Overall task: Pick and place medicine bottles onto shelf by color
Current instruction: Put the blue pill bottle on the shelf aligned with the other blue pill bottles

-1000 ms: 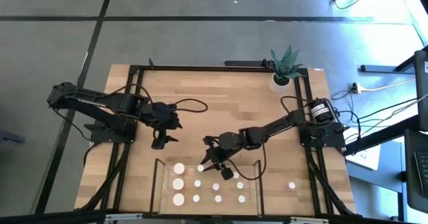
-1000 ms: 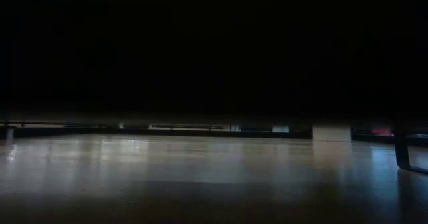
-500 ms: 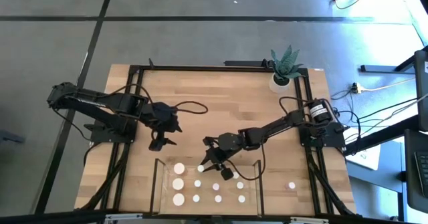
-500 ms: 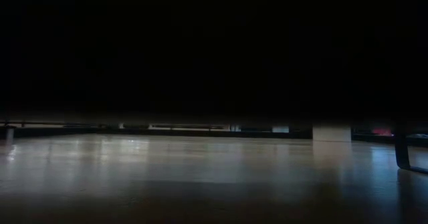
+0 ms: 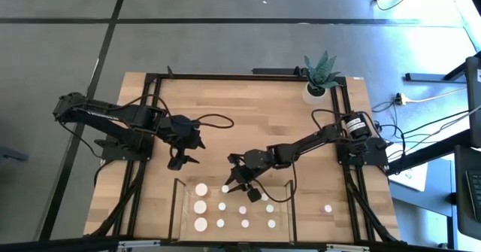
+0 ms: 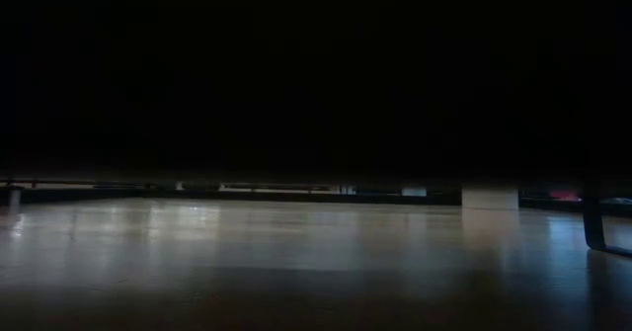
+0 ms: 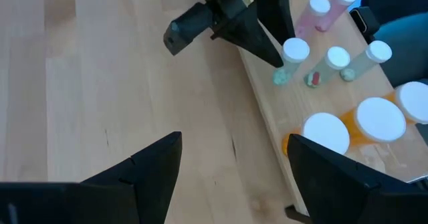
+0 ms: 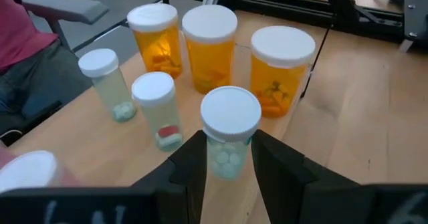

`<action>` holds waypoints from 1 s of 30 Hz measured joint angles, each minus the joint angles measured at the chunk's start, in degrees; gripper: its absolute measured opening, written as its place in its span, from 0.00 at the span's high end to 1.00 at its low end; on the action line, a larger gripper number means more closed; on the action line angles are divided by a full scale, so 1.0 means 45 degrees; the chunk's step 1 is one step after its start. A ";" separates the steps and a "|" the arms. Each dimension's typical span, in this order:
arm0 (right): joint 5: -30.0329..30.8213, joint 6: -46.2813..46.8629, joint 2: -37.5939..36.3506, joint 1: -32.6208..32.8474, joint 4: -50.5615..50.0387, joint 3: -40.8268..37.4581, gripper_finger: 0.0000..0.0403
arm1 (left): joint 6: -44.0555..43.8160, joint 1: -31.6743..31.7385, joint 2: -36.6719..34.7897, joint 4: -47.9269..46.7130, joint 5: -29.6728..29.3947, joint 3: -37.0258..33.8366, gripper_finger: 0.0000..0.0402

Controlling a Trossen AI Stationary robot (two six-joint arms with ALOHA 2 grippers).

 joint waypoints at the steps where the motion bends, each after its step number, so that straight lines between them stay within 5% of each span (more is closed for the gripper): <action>1: 0.0000 0.0000 0.0040 0.0000 0.0050 0.0003 0.71 | 0.0002 0.0000 0.0000 0.0005 0.0000 0.0000 0.34; 30: -0.0223 -0.0029 0.0227 0.0000 0.0384 0.0003 0.71 | -0.0001 0.0000 0.0000 0.0038 -0.0005 0.0000 0.34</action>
